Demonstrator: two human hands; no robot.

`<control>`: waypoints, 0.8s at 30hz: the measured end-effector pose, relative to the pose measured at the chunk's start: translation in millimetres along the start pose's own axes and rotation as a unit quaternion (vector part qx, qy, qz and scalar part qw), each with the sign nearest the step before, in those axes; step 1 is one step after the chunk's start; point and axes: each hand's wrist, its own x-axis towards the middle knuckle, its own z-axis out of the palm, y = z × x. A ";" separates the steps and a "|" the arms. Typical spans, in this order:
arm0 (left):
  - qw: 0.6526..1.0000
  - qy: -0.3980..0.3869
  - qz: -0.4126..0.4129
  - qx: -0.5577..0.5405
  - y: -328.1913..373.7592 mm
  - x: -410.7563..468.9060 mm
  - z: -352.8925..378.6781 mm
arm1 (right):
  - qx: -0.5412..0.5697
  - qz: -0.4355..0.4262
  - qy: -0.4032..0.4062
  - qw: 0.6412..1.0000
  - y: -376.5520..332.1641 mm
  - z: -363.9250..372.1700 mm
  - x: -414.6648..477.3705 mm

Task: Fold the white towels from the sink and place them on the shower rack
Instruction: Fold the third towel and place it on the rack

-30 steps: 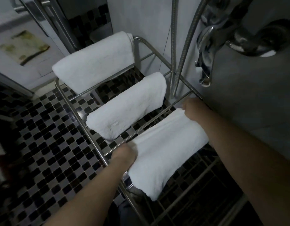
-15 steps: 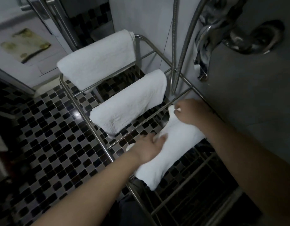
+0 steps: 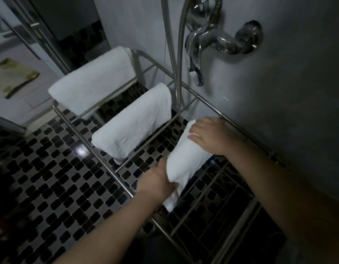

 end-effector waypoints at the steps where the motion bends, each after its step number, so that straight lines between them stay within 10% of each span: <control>1: 1.000 0.003 -0.007 -0.006 -1.3 -3.4 2.6 | 0.012 -0.023 -0.033 0.999 -4.7 0.1 -5.3; 5: 0.999 0.015 -0.025 -0.029 -8.4 -15.9 8.7 | -0.087 -0.060 -0.123 0.987 -9.3 3.0 -17.1; 15: 0.998 0.029 -0.035 0.042 -19.7 -25.0 10.4 | -0.163 0.259 -0.088 0.948 -5.3 -10.2 -5.7; 24: 0.973 0.017 -0.022 0.230 -31.9 -34.3 5.2 | -0.164 0.210 -0.074 0.961 24.3 -16.5 5.7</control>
